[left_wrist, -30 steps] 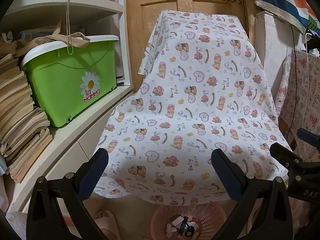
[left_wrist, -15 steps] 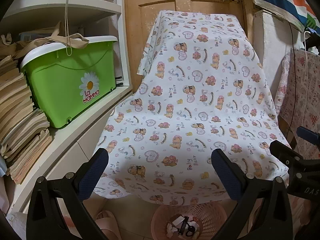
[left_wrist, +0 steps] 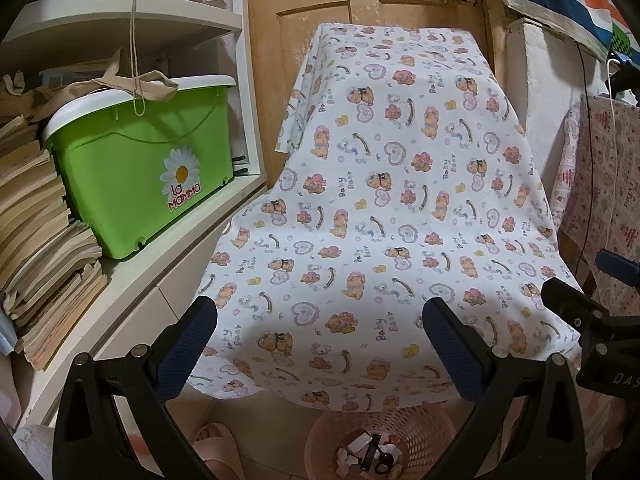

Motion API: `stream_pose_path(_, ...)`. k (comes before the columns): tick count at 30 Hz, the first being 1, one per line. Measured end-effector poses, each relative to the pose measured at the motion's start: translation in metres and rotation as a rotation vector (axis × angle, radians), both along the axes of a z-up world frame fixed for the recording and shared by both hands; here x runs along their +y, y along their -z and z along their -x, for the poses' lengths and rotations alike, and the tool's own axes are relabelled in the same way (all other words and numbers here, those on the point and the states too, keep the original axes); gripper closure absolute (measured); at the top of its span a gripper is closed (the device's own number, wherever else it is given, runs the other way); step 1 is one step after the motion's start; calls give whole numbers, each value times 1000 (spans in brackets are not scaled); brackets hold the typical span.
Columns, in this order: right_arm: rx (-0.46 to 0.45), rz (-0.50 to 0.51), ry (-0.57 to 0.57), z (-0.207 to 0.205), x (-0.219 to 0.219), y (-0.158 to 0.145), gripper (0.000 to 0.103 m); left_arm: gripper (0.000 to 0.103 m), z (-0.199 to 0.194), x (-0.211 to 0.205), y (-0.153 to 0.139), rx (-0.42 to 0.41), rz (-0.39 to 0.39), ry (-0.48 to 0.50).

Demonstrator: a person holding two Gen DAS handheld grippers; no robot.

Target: Collect trash

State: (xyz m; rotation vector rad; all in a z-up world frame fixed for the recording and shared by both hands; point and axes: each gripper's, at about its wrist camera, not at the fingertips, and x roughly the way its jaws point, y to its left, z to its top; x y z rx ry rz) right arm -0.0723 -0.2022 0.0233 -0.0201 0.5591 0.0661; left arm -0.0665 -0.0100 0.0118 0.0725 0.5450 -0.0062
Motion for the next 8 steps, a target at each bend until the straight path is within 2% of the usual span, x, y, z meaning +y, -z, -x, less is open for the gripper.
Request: stream_pose_path(8,0,0,0,0,0,0,0,1,-1,3,0,10,14,11)
